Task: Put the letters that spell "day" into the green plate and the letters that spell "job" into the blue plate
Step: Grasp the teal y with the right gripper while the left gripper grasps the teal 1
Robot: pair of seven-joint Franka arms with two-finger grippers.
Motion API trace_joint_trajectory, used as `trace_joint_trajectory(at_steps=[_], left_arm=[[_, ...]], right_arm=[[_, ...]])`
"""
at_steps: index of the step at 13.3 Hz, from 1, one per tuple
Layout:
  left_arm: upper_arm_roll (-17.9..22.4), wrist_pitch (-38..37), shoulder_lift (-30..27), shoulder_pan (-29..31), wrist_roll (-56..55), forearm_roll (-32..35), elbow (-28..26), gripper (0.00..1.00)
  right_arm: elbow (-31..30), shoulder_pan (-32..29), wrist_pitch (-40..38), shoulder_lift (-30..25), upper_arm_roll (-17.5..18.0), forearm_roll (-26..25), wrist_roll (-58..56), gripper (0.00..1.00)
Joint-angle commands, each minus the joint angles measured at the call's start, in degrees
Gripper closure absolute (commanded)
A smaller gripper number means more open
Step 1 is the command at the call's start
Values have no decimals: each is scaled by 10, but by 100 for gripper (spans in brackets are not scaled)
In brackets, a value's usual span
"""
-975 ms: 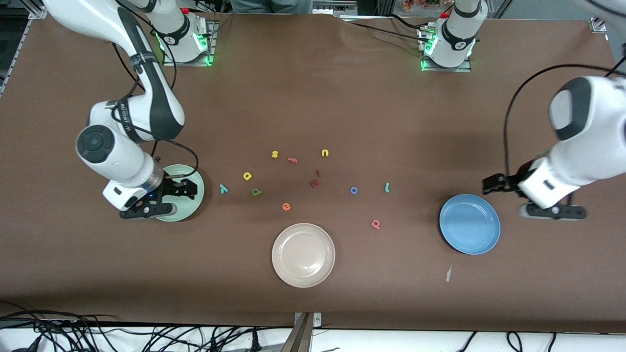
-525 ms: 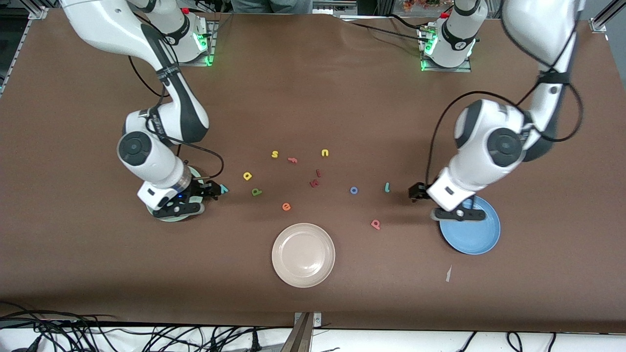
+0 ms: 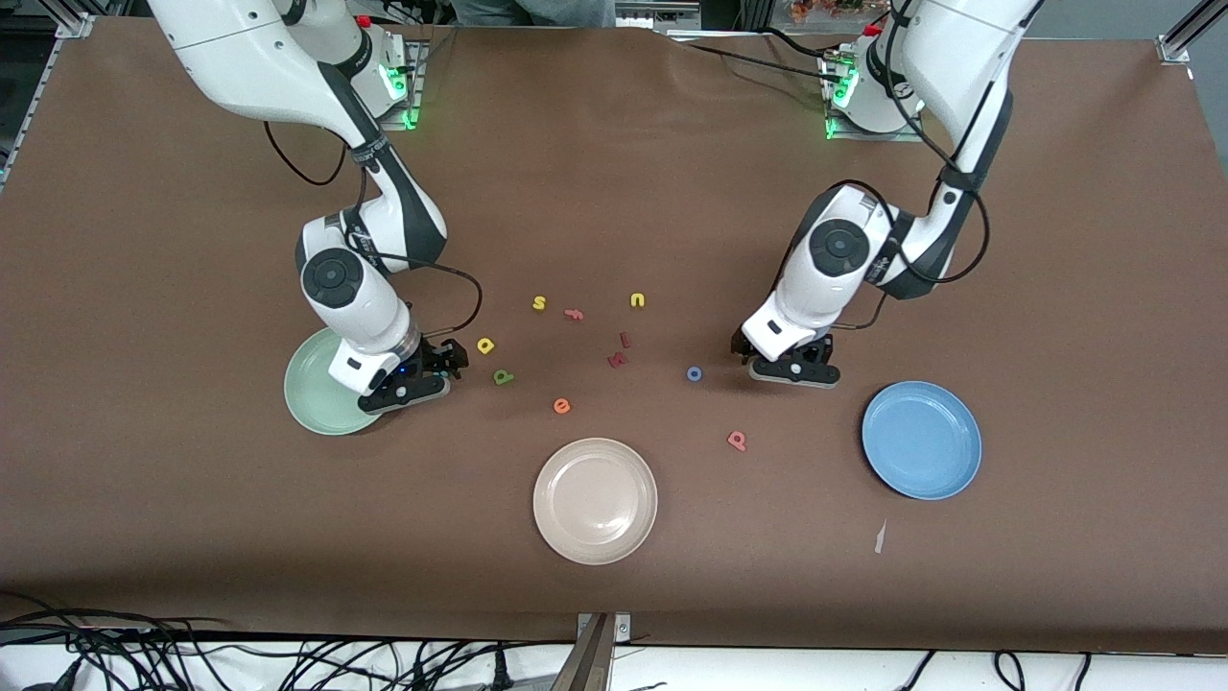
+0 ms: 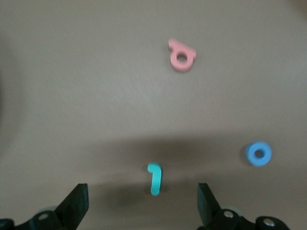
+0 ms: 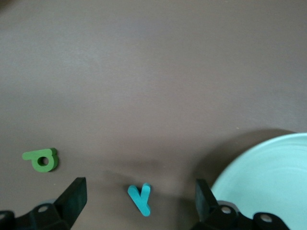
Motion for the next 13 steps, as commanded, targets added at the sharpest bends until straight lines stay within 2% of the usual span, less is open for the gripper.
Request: trace_joint_trajectory(at_steps=[1, 5, 6, 8, 10, 13], left_arm=[[5, 10, 35, -10, -17, 29, 5, 7], [5, 9, 44, -16, -20, 29, 8, 24], [5, 10, 49, -16, -21, 29, 9, 35], [6, 10, 58, -17, -21, 29, 21, 52], [7, 10, 67, -17, -20, 29, 30, 59], [9, 10, 80, -13, -20, 61, 40, 67]], right_arm=[[-40, 1, 64, 2, 5, -11, -18, 0], [-68, 0, 100, 6, 5, -12, -32, 1], [-73, 0, 107, 6, 5, -12, -32, 2], [-76, 0, 107, 5, 4, -13, -32, 13], [-81, 0, 107, 5, 3, -13, -33, 25], [-86, 0, 107, 5, 1, -13, -33, 36]])
